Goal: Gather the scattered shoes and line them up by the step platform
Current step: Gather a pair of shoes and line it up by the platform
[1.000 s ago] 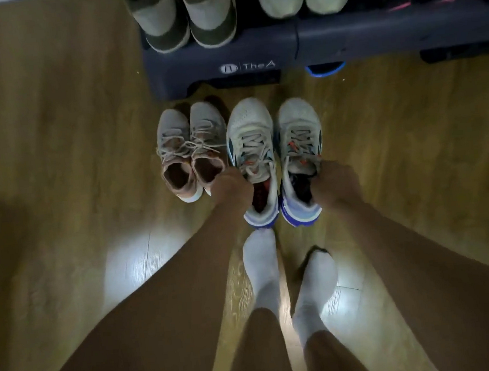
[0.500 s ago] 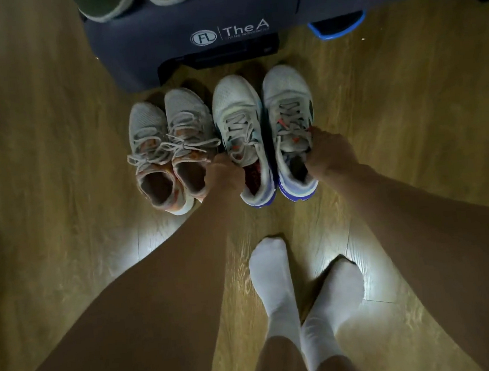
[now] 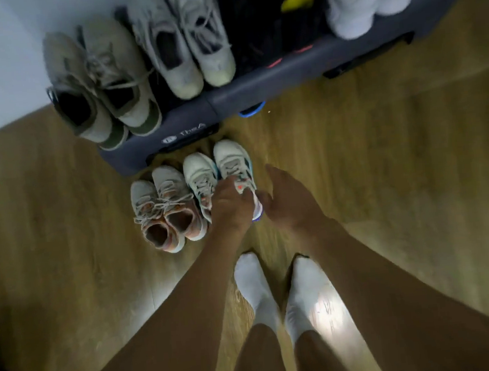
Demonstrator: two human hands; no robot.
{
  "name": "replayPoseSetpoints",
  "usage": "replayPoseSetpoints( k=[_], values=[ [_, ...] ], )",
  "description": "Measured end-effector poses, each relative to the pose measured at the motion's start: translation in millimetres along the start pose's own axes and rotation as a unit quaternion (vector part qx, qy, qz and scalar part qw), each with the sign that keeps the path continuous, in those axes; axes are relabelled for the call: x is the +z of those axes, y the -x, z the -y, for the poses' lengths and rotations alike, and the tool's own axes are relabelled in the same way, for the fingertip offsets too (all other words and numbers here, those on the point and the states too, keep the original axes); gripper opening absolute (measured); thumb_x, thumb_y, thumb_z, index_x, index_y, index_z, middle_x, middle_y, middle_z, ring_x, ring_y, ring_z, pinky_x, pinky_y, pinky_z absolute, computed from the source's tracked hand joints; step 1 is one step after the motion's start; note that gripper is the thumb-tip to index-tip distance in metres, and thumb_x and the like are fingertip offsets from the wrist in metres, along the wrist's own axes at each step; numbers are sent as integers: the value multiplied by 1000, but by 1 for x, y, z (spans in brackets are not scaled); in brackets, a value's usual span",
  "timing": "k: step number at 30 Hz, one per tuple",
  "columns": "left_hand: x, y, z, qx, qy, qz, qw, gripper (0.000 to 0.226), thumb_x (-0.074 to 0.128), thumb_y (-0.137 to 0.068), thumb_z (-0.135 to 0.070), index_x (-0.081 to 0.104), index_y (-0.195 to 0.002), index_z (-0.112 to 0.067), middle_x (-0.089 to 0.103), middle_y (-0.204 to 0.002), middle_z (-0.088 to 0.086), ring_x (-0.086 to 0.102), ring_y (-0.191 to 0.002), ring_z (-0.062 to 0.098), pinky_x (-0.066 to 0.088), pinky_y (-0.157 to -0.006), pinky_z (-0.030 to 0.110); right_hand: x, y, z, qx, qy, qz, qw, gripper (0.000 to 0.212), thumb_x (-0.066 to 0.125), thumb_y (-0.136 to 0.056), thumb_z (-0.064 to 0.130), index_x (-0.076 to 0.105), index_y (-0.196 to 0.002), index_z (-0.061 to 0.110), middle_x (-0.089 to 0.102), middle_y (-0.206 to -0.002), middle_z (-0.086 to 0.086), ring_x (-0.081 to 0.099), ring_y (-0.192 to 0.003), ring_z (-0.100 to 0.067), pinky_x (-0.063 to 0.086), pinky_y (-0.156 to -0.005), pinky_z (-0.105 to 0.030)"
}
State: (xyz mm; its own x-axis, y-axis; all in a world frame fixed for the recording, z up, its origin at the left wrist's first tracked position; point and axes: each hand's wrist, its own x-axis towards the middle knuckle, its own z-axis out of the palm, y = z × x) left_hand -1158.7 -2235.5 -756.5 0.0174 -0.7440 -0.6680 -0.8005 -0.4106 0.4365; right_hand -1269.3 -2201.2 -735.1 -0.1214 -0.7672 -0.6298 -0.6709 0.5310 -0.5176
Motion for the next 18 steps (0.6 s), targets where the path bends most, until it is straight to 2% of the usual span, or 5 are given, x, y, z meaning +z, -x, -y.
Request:
replayPoseSetpoints(
  k=[3, 9, 11, 13, 18],
  values=[
    [-35, 60, -75, 135, -32, 18, 990, 38, 50, -95, -18, 52, -132, -9, 49, -139, 13, 43, -130, 28, 31, -110, 39, -77, 71, 20, -9, 14, -108, 994, 56, 46, -94, 37, 42, -140, 4, 50, -135, -21, 52, -120, -38, 43, -96, -42],
    [-101, 203, -196, 355, -84, 64, 929, 52, 43, -91, -40, 53, -130, -8, 53, -133, 13, 47, -126, 28, 37, -105, 42, -211, 235, 52, 12, 43, -234, 971, 60, 33, -100, 45, 22, -151, 17, 23, -157, -10, 24, -144, -26, 22, -116, -36],
    [-112, 248, -219, 405, -136, 100, 899, 55, 42, -90, -43, 47, -136, -13, 45, -143, 10, 40, -134, 27, 34, -109, 45, -232, 292, 58, 40, 36, -270, 961, 61, 30, -99, 49, 23, -151, 17, 25, -156, -10, 24, -145, -25, 22, -118, -40],
    [-116, 296, -239, 449, -187, 145, 862, 51, 46, -95, -32, 37, -143, -18, 29, -154, 7, 26, -143, 25, 27, -114, 47, -241, 349, 60, 78, 20, -311, 947, 64, 25, -96, 53, 28, -149, 17, 30, -154, -12, 28, -143, -28, 26, -116, -45],
    [-119, 432, -280, 585, -247, 216, 741, 55, 46, -97, -30, 28, -149, -27, 14, -160, -1, 13, -147, 19, 19, -119, 45, -253, 495, 58, 187, -7, -414, 891, 59, 33, -98, 49, 26, -149, 21, 27, -156, -10, 24, -144, -26, 22, -118, -41]
  ],
)
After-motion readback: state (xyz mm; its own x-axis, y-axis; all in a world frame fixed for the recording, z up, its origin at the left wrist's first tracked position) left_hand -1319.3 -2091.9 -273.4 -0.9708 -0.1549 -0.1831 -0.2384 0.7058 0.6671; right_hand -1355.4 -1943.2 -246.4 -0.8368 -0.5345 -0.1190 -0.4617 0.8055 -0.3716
